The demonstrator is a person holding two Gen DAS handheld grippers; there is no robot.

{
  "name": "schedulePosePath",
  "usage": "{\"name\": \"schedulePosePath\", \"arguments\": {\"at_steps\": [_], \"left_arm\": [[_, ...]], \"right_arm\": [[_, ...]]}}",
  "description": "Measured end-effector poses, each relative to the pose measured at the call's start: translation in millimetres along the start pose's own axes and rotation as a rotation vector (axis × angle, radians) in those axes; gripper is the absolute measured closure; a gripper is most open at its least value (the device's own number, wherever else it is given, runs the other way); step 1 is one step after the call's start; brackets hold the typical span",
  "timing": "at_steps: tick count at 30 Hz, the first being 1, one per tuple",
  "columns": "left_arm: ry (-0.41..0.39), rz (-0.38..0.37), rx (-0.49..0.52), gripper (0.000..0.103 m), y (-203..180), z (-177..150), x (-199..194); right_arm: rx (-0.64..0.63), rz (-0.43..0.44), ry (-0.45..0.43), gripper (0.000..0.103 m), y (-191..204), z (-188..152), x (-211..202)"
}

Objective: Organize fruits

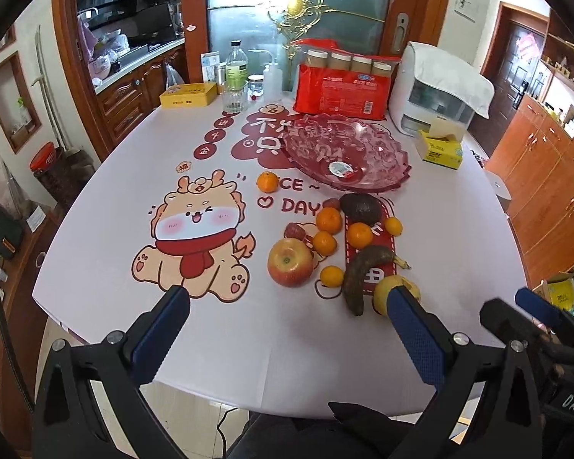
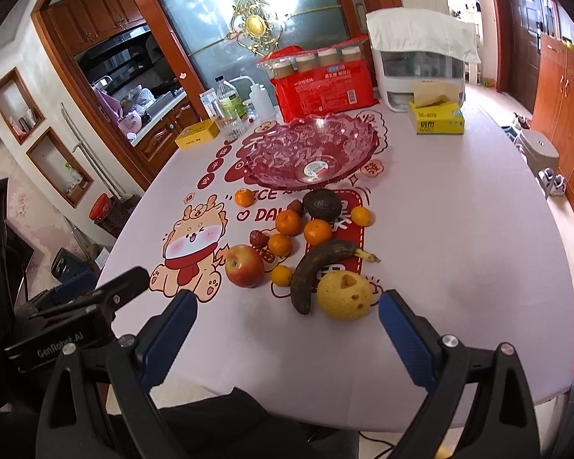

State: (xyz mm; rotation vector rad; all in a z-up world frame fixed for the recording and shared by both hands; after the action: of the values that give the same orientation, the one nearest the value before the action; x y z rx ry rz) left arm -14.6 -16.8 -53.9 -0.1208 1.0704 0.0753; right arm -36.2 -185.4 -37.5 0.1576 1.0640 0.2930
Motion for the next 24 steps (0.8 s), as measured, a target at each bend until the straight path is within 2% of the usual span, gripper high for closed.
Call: {"name": "schedulePosePath", "arguments": {"at_steps": [5,8,17,24], "left_arm": [[-0.016,-0.004,-0.013,0.001,-2,-8,-3],[-0.015,-0.033,-0.034,0.001,-3,-9,-5],[-0.017,-0.002,-0.057,0.001,2,-5,-1],[0.033,0.0,-0.073,0.001,7,5,15]], "right_arm": [[-0.047,-0.006,-0.027,0.007,1,-3,-4],[-0.068,-0.011,-0.038,0.007,0,-5,-9],[-0.149,-0.035,-0.125,0.007,-5,-1,-25],[-0.187,-0.081,-0.164,0.007,-13,2,-24]]}}
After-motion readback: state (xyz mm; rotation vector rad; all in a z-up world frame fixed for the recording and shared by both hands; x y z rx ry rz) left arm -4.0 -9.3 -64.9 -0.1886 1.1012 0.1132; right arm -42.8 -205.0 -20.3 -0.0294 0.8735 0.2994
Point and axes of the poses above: each gripper's, at about its wrist camera, not at the fingertips, and x roughly the way its jaws point, y to its left, z to its top, the point moved 6 cm from there along x, roughly the way its jaws point, and after that the axes turned 8 degrees about y, right-handed, at the moved point
